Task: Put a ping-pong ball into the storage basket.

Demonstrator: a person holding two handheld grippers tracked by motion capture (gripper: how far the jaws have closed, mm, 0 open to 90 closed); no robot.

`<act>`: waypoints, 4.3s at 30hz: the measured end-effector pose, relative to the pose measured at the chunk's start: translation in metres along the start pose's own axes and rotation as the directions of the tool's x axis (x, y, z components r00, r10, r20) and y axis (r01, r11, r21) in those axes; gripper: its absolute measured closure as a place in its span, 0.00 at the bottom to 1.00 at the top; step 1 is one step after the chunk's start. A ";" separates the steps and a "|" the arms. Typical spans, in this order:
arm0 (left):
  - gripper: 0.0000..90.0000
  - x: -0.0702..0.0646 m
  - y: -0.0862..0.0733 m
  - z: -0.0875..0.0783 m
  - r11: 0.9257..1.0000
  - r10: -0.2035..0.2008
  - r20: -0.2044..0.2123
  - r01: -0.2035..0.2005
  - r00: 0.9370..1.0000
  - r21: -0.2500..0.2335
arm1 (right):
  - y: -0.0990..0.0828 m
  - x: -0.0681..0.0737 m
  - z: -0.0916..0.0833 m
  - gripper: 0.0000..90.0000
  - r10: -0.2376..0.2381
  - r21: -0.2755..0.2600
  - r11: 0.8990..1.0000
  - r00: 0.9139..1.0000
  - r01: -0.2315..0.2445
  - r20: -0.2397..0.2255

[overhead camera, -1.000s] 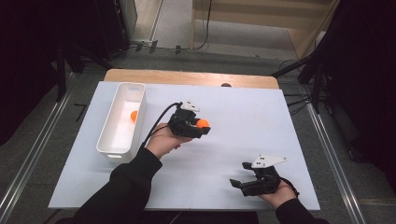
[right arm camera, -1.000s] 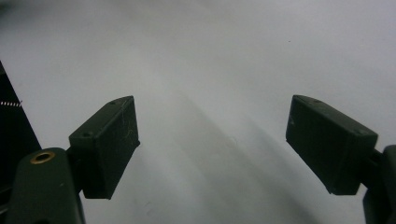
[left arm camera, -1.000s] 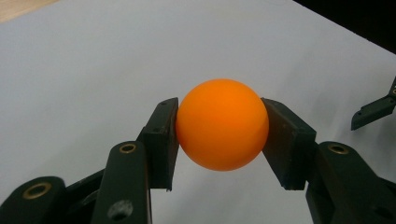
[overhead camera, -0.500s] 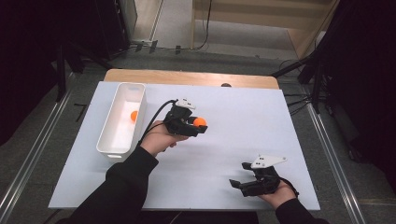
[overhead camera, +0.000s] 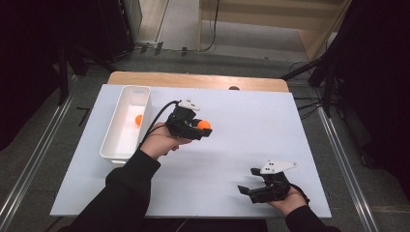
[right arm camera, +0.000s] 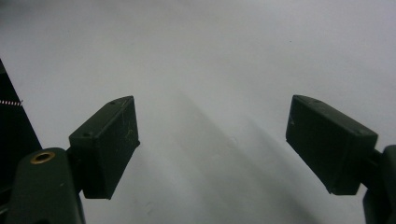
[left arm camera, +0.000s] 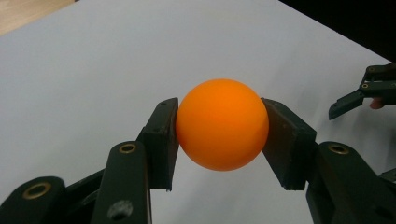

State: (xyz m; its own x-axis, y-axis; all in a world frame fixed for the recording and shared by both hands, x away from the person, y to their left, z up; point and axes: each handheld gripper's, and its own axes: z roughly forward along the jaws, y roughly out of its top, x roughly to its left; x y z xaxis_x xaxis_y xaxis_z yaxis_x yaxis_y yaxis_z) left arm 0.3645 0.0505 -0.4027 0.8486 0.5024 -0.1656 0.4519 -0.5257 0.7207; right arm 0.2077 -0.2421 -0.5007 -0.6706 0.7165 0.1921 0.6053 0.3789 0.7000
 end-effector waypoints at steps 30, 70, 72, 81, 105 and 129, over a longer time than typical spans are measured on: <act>0.56 0.013 0.001 -0.028 0.998 -0.024 -0.028 0.022 0.999 -0.064 | 0.002 -0.009 0.002 0.17 0.023 -0.002 1.000 1.000 -0.023 0.008; 0.56 0.036 -0.002 -0.058 0.996 -0.050 -0.105 0.041 0.993 -0.084 | 0.000 -0.007 0.002 0.17 0.018 0.013 1.000 1.000 -0.018 0.005; 0.56 0.038 -0.003 -0.059 0.995 -0.056 -0.107 0.047 0.993 -0.087 | 0.000 -0.007 0.002 0.17 0.018 0.013 1.000 1.000 -0.018 0.004; 0.56 0.043 -0.004 -0.065 0.994 -0.070 -0.117 0.059 0.991 -0.097 | 0.000 -0.006 0.002 0.17 0.015 0.014 1.000 1.000 -0.015 0.008; 0.56 0.055 -0.006 -0.080 0.991 -0.089 -0.153 0.072 0.984 -0.112 | 0.000 -0.006 0.002 0.17 0.014 0.014 1.000 1.000 -0.015 0.008; 0.56 0.079 -0.016 -0.104 0.980 -0.163 -0.242 0.129 0.956 -0.151 | 0.000 -0.006 0.002 0.17 0.014 0.012 1.000 1.000 -0.014 0.006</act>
State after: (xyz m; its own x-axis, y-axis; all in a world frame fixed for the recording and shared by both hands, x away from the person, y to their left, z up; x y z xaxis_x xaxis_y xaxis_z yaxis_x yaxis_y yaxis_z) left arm 0.3954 0.1695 -0.3575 0.6714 0.7325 -0.1130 0.5109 -0.3470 0.7865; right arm 0.2128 -0.2449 -0.5032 -0.6593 0.7254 0.1978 0.6198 0.3754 0.6892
